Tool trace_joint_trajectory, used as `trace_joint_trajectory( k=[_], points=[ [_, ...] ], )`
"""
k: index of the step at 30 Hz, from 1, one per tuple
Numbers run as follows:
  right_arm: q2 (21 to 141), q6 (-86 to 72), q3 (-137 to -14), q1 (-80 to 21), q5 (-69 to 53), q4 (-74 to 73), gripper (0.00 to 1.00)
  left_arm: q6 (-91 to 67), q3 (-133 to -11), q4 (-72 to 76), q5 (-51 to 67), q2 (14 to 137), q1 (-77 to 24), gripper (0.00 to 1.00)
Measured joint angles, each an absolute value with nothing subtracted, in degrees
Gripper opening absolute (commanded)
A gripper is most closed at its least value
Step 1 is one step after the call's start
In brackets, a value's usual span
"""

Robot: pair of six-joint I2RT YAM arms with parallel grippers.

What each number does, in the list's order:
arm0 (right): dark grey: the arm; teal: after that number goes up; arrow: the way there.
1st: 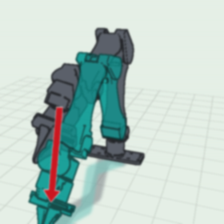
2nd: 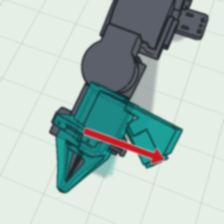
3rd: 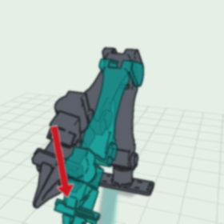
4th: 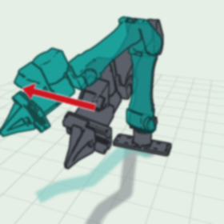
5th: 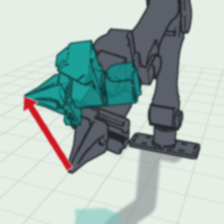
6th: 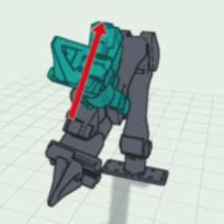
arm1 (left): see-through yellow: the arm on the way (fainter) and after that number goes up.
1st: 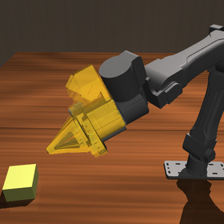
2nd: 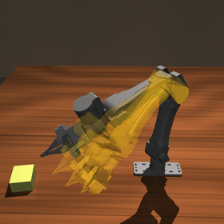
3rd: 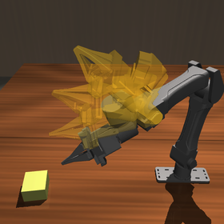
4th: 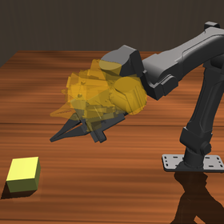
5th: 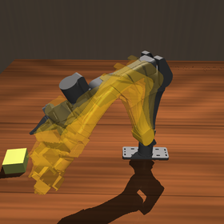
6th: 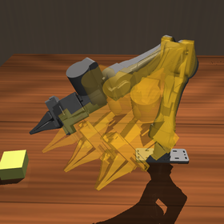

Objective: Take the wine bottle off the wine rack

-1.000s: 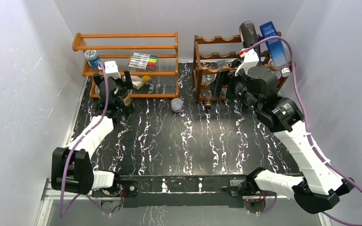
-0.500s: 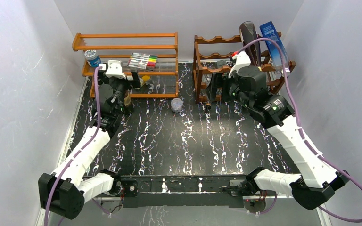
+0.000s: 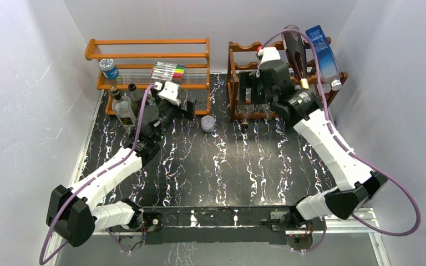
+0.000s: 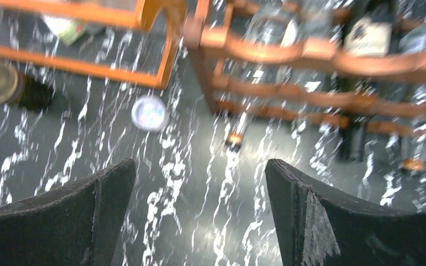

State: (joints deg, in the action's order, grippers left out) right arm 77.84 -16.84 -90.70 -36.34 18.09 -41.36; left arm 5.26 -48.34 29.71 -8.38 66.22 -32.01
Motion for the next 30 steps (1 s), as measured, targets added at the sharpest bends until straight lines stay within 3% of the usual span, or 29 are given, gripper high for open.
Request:
trace_joint_trajectory(
  k=[7, 18, 30],
  points=[
    [84.9, -11.3, -105.7, -29.7, 23.4, -41.9, 0.98, 9.3, -45.9, 31.6, -9.5, 66.2, -33.3, 0.98],
    [87.8, -10.2, -107.2, -9.6, 18.2, -41.8, 0.98, 11.8, -44.5, 33.8, -10.5, 66.5, -34.7, 0.98],
    [98.1, -6.8, -116.6, -3.9, 21.2, -39.4, 0.98, 13.0, -44.5, 34.3, -10.5, 67.3, -36.4, 0.98]
  ],
)
